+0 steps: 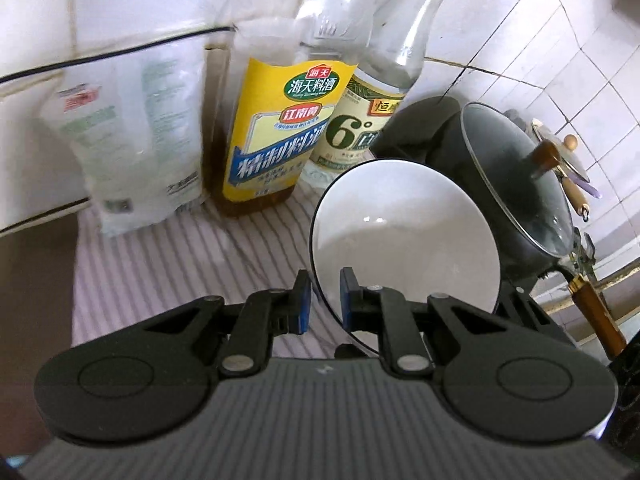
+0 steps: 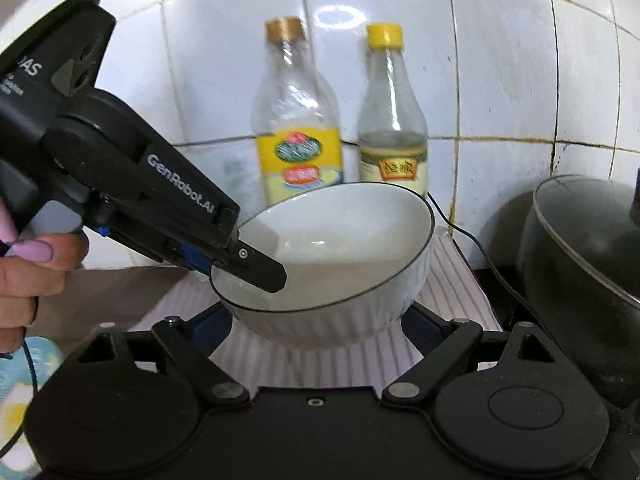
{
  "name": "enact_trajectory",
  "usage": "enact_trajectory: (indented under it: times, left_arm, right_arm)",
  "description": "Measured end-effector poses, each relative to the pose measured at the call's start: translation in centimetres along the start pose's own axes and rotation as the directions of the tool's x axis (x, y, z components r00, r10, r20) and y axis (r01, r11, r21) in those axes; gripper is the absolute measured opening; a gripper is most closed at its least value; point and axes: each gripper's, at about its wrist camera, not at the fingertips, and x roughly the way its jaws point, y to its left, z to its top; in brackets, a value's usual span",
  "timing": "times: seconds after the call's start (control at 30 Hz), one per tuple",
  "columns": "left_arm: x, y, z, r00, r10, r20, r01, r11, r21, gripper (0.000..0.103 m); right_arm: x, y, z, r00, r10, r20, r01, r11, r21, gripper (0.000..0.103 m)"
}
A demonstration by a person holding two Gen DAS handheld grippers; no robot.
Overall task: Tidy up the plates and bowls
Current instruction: 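Move the left tool to the third white bowl and grasp its rim, then lower the third bowl into the nested bowls and open the left tool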
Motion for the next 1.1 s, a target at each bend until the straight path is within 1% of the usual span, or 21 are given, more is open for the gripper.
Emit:
enact_trajectory:
  times: [0.03,0.1,0.13,0.17,0.23,0.3,0.4,0.53,0.67,0.73,0.9,1.03,1.1]
  left_arm:
    - [-0.6,-0.1,-0.3,1.0,0.01,-0.005,-0.01,1.0,0.003,0.013]
    - [-1.7,-0.7,-0.9,0.998,0.055,-0.029,-0.055,0.998,0.023,0.013]
    - [-2.4,-1.1,-1.2,0.997,0.072,-0.029,-0.072,0.997,0.026,0.013]
    - [-3.1,-1.4,-1.5,0.997,0.079,-0.024,-0.078,0.996,0.032,0.013]
    - [-4.6,-1.8,-2.2,0.996,0.09,-0.012,-0.089,0.995,0.041,0.013]
    - [-5.9,-1.8,-2.9,0.996,0.094,-0.009,-0.093,0.995,0.03,0.013]
    - [-7.8,-2.3,-4.3,0.994,0.107,-0.002,-0.107,0.994,0.035,0.013]
    - [-10.0,-2.7,-6.0,0.992,0.125,0.005,-0.125,0.991,0.051,0.013]
    - [-11.3,-3.0,-7.7,0.986,0.164,-0.02,-0.163,0.985,0.048,0.013]
    - [-11.7,-2.9,-8.8,0.984,0.176,-0.02,-0.175,0.984,0.041,0.013]
    - [-11.8,-2.0,-11.0,0.987,0.152,-0.046,-0.153,0.988,-0.002,0.013]
    - [-11.5,-1.8,-12.4,0.987,0.159,-0.032,-0.16,0.987,-0.006,0.013]
    - [-11.2,-1.5,-12.9,0.989,0.147,-0.035,-0.147,0.989,-0.01,0.013]
  right_arm:
    - [-0.8,0.5,0.0,1.0,0.008,0.004,-0.008,1.0,0.004,0.094]
    - [-2.3,1.3,-0.1,0.999,0.031,0.02,-0.032,0.999,0.025,0.094]
    - [-2.9,1.8,-0.2,0.999,0.029,0.031,-0.03,0.999,0.029,0.094]
    - [-3.5,2.2,-0.4,0.999,0.026,0.047,-0.027,0.999,0.027,0.094]
    - [-4.5,2.5,-0.8,0.997,0.044,0.069,-0.047,0.998,0.042,0.094]
    - [-5.6,2.8,-1.0,0.994,0.075,0.076,-0.08,0.995,0.057,0.094]
    - [-7.2,4.0,-1.2,0.992,0.084,0.089,-0.087,0.996,0.035,0.094]
    - [-9.5,5.0,-1.6,0.99,0.108,0.093,-0.112,0.993,0.038,0.094]
    - [-11.4,6.2,-2.3,0.991,0.123,0.061,-0.125,0.992,0.033,0.094]
    - [-12.3,6.9,-2.8,0.99,0.127,0.054,-0.129,0.991,0.037,0.094]
    - [-13.4,7.9,-4.6,0.992,0.126,0.021,-0.127,0.992,0.009,0.094]
    - [-13.5,8.1,-5.4,0.991,0.132,-0.008,-0.132,0.991,0.015,0.094]
    - [-13.5,8.3,-5.6,0.991,0.126,-0.031,-0.126,0.992,0.008,0.094]
